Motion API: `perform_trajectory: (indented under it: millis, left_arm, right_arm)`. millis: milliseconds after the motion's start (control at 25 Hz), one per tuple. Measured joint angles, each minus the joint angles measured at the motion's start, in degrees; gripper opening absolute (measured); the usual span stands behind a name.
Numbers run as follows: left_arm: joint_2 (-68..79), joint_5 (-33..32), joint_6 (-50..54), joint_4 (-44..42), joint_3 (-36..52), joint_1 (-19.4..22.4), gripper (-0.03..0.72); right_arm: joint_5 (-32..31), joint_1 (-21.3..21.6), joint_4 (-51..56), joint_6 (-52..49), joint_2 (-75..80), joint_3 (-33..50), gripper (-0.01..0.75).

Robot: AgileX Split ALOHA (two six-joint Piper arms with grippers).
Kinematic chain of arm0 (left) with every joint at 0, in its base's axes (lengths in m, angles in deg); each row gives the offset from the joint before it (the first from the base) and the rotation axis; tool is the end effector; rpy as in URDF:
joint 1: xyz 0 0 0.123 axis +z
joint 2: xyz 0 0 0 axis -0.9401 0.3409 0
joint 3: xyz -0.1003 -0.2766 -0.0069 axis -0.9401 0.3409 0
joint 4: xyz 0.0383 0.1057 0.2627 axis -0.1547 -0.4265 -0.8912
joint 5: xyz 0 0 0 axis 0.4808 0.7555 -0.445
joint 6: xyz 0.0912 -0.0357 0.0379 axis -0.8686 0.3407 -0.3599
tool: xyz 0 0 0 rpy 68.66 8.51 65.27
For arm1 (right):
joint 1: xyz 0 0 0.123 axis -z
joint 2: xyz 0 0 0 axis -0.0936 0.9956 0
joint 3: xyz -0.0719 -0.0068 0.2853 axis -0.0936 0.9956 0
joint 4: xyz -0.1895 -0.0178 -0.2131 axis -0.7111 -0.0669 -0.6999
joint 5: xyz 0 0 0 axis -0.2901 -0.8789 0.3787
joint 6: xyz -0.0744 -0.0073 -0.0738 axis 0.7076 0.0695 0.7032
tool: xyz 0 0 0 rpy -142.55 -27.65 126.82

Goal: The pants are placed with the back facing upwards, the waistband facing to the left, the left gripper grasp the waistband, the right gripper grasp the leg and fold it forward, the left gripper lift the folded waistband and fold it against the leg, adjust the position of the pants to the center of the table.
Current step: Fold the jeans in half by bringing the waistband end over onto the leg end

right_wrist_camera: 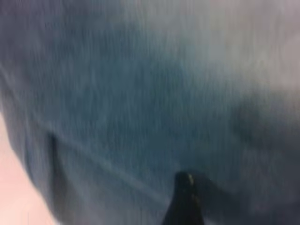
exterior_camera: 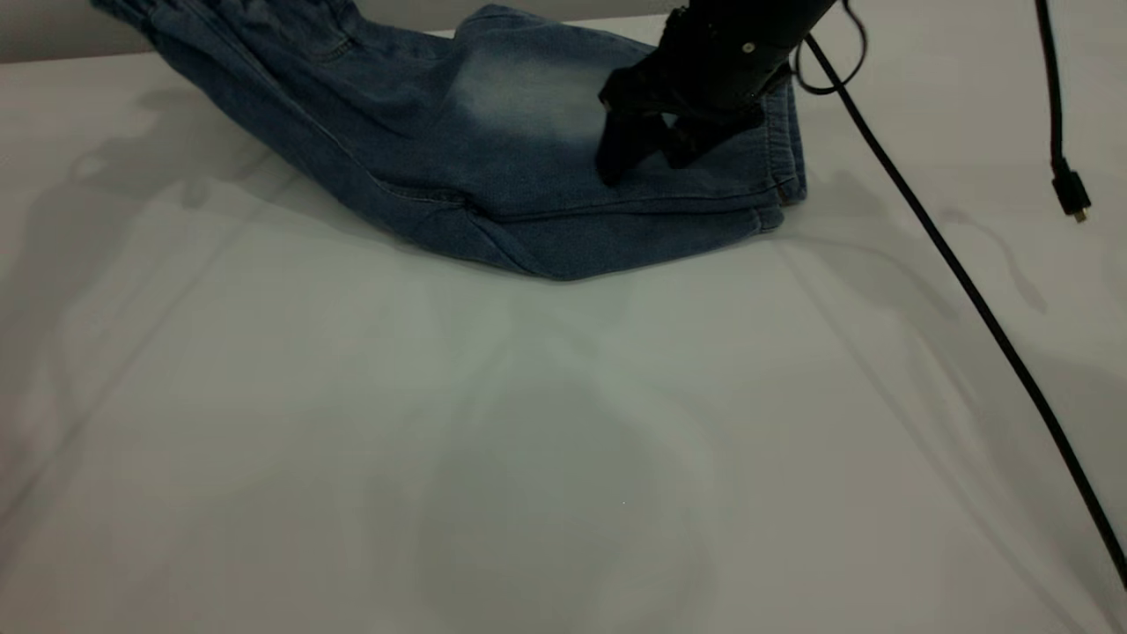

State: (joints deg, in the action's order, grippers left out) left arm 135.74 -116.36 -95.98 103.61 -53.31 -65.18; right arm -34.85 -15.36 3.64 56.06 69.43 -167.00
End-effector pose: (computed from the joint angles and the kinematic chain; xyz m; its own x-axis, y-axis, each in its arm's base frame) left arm 0.5303 0.0144 0.1686 -0.8578 0.0445 -0.5121 0.1669 0.9664 -0.1957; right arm 0.4706 0.2152 0.0388 -0.7867 -0.4453 -0.4275 -0.5750 0.7807 0.2448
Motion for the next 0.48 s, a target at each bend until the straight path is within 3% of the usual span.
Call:
perform_trajectory:
  millis: [160, 480]
  left_arm:
    - [-1.1, -2.2, -2.5, 1.4, 0.0, -1.2, 0.097]
    - [-1.4, -4.5, -4.6, 1.4, -0.1, -7.1, 0.097]
  right_arm:
    - [-4.6, -0.6, -9.9, -8.5, -1.2, 0.0, 0.484]
    - [-0.4, -1.0, -15.1, -11.1, -6.6, -0.2, 0.484]
